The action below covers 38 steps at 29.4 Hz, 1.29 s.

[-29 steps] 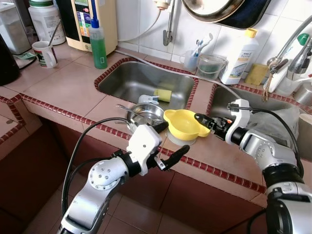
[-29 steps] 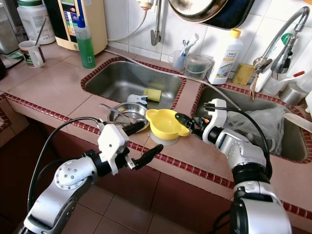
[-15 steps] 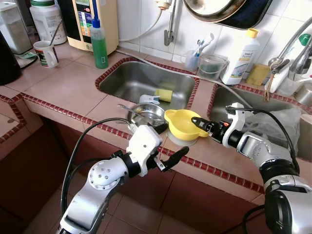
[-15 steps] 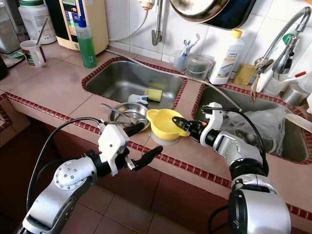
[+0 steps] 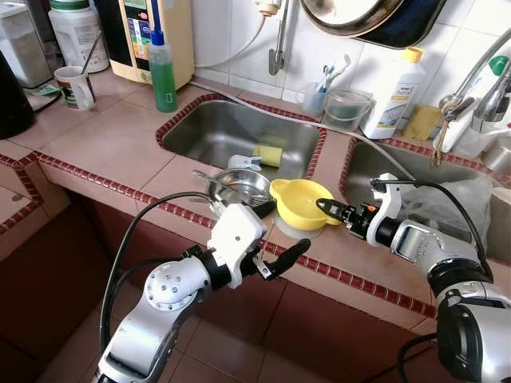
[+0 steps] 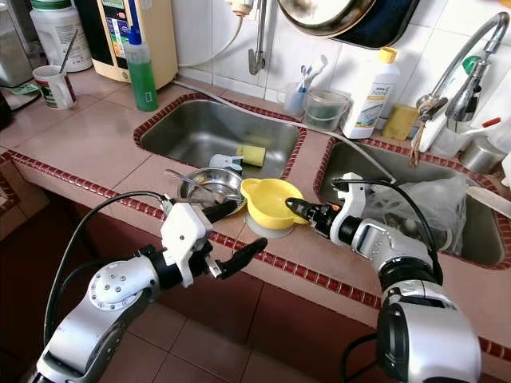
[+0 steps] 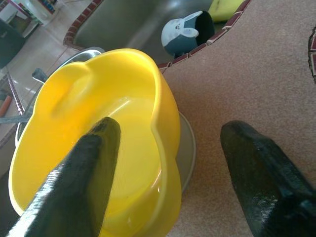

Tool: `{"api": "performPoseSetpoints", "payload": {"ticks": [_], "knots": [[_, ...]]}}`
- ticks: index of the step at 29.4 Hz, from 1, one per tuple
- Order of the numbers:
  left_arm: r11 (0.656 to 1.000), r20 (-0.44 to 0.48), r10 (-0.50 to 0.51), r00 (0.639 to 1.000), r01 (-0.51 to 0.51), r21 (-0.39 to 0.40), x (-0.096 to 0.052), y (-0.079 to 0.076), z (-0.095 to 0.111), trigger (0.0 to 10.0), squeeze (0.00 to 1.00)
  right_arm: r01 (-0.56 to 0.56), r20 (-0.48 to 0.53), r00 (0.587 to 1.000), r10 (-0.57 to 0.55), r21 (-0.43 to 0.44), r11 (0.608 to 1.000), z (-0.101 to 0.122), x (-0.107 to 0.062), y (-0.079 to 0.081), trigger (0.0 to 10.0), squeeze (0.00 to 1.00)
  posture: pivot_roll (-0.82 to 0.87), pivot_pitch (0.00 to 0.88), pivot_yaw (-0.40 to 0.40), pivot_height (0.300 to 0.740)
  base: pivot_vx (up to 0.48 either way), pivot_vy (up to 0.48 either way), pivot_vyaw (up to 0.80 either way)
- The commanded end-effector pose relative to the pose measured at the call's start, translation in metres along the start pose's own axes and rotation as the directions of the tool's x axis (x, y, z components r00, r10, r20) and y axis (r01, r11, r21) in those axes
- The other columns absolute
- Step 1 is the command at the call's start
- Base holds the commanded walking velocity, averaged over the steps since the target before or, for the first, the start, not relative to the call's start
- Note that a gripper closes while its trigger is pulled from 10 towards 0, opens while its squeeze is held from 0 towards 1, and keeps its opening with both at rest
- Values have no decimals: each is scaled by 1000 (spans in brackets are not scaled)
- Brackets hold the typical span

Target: Kitchen organization

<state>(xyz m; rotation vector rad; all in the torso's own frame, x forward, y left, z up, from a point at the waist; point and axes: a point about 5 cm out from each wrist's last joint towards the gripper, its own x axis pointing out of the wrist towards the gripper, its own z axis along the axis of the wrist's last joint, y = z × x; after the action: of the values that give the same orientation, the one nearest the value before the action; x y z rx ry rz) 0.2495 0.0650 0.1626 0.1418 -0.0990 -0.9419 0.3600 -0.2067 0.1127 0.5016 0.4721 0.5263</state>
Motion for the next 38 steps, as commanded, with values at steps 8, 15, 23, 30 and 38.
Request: {"api": "performPoseSetpoints", "payload": {"ticks": [8,15,23,30,38], "knots": [[1000,34,13,999,-13,13,3,3,10,10000,0,21,37,999,-21,2,1000,11,-6,-5,0,0,144,0,-130,740,0,0,0],[1000,35,21,999,-21,11,3,5,11,10000,0,20,37,999,-20,1,1000,11,-5,-4,0,0,145,0,-129,740,0,0,0],[999,44,37,998,-37,3,3,6,12,10000,0,31,35,999,-31,-2,1000,11,-6,-5,0,0,147,0,-133,740,0,0,0],[999,45,36,998,-37,0,3,5,12,10000,0,26,41,999,-26,1,1000,12,-5,-5,0,0,147,0,-134,740,0,0,0],[999,45,39,998,-39,-3,3,5,12,10000,0,-3,82,997,2,10,1000,16,-5,-2,0,0,148,0,-133,740,0,0,0]]}}
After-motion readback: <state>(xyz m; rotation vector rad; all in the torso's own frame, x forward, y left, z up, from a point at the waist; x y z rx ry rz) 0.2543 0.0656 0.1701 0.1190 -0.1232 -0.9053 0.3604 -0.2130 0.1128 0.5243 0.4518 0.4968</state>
